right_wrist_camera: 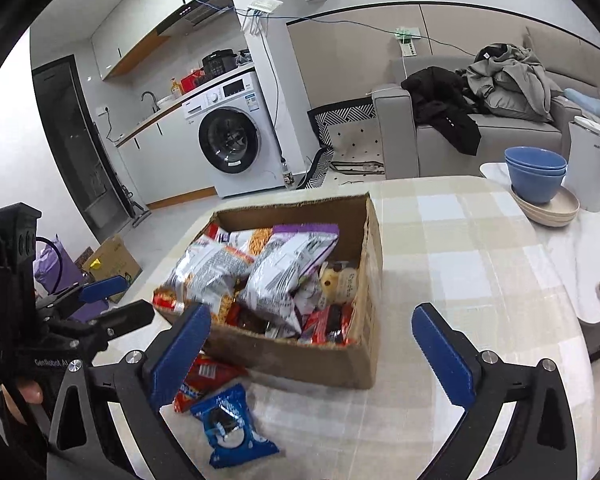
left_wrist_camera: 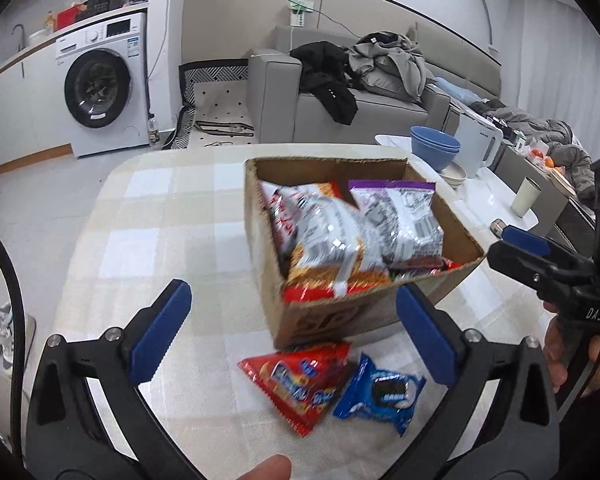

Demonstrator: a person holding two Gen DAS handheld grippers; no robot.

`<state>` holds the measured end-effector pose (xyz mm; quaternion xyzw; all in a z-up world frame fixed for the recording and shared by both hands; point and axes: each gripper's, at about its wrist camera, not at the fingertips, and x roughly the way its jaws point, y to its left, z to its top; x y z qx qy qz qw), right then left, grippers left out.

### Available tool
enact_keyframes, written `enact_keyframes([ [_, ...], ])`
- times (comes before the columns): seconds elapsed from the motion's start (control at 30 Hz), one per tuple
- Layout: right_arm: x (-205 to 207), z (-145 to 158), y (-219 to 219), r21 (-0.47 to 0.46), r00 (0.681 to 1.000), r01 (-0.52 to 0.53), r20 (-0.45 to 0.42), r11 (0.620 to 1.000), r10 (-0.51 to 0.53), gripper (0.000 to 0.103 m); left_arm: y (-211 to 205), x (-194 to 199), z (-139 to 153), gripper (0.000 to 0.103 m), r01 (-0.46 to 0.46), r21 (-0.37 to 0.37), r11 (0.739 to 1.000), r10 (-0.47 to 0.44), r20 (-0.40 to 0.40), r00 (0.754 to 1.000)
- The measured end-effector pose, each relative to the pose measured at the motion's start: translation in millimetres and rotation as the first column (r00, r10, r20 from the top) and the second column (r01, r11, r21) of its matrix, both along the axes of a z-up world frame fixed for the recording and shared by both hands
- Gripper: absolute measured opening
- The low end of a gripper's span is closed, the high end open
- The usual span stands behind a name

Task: Organize snacks
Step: 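Move both tools back toward the red and blue cookie packs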

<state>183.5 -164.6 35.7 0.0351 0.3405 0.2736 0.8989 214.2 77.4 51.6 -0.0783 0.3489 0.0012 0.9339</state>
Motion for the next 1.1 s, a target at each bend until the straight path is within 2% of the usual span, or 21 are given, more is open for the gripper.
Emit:
enact_keyframes([
  [0.37,-32,-31,9,-0.066,0.999,-0.044,-0.024,0.997,0.043,0.103,25,-49,-36,0.102,-0.061,-0.01,0.998,0.06,-0.039,0.997],
  [0.67,-44,-54,18,-0.082,0.995,-0.078,-0.075,0.994,0.071,0.103,18,-54,-45,0.102,-0.03,0.021,0.999,0.031,-0.06,0.998],
  [1.1,-49,-86,56,-0.171,0.972,-0.191,-0.171,0.966,0.162,0.103,15,-47,-63,0.102,-0.024,0.036,0.999,0.028,-0.116,0.993],
])
